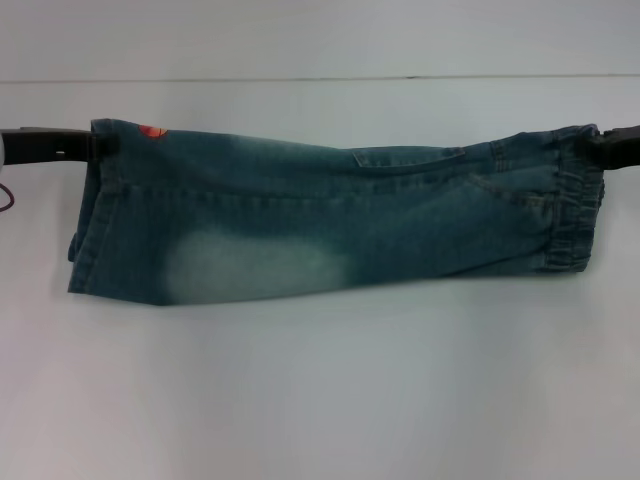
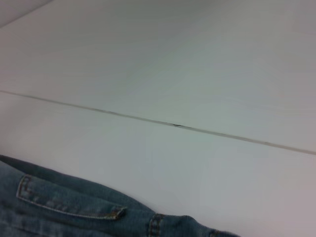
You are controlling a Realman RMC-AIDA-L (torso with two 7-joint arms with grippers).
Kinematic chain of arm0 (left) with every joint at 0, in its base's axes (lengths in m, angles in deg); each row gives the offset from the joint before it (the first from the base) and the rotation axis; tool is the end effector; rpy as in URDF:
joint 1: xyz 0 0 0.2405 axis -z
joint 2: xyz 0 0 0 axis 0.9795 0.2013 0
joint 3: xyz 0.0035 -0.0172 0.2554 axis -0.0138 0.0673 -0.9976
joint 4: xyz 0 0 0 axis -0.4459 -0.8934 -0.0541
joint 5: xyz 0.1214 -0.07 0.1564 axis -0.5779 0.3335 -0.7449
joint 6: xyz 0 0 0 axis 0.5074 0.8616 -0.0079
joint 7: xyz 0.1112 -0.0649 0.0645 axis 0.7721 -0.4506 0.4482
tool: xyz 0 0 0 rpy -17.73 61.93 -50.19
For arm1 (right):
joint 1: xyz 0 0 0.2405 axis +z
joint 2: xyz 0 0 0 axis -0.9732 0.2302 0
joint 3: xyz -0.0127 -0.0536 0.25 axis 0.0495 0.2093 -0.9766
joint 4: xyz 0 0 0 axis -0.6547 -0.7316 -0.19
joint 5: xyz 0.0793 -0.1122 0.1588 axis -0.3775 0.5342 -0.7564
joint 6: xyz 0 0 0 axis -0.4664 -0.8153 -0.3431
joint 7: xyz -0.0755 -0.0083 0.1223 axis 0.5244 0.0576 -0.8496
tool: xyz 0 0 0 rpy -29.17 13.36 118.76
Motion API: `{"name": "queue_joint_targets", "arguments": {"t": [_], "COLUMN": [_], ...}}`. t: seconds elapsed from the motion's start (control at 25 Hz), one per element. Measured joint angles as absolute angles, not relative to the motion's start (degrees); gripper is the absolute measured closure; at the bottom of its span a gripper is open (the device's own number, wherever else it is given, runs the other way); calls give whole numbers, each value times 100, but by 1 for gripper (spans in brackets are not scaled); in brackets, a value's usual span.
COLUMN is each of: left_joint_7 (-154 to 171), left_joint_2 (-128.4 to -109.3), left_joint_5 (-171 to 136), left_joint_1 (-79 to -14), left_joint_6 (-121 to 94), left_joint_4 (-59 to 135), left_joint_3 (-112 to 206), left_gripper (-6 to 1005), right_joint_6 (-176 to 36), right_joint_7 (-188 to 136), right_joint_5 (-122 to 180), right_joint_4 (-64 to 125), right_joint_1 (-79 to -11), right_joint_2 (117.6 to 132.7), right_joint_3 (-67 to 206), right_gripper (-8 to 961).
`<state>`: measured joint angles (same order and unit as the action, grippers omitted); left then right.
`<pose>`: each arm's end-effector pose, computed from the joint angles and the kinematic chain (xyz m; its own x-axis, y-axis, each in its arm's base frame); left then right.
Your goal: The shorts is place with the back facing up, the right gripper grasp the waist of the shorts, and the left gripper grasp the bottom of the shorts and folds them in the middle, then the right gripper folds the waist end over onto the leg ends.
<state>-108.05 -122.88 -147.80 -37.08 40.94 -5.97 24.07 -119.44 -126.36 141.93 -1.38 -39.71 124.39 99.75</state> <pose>-0.2864 0.4213 0.0528 0.5744 0.6662 0.4757 0.8076 -0.3666 -0.4619 0.3171 0.4150 0.0629 0.6777 -0.5939 -0.4336 -0.7269 -0.4519 -0.5171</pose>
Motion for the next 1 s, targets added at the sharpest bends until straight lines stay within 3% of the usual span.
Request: {"name": "queue_joint_targets", "arguments": {"t": [0.48,1.0], "left_joint_7": [-10816,-10890], "left_joint_2": [-12290,-12436], "left_joint_5": [-14779,-14818], "left_joint_1": [-3705,-3715], "left_joint_6": [4008,3771], "left_joint_4": [-593,-628], "left_joint_3": [2388,2138], "left_gripper": [954,952], "right_joint_6": [-11887,-11729], "right_joint_7": [-12636,-12636], "right_joint_5": [14187,14195], "right_joint_4": [-173,-129], "right_joint_1": [-3866,-3837], "right_joint_2": [12425,12447], "right_joint_3": [9967,9995], "right_gripper": [861,857]}}
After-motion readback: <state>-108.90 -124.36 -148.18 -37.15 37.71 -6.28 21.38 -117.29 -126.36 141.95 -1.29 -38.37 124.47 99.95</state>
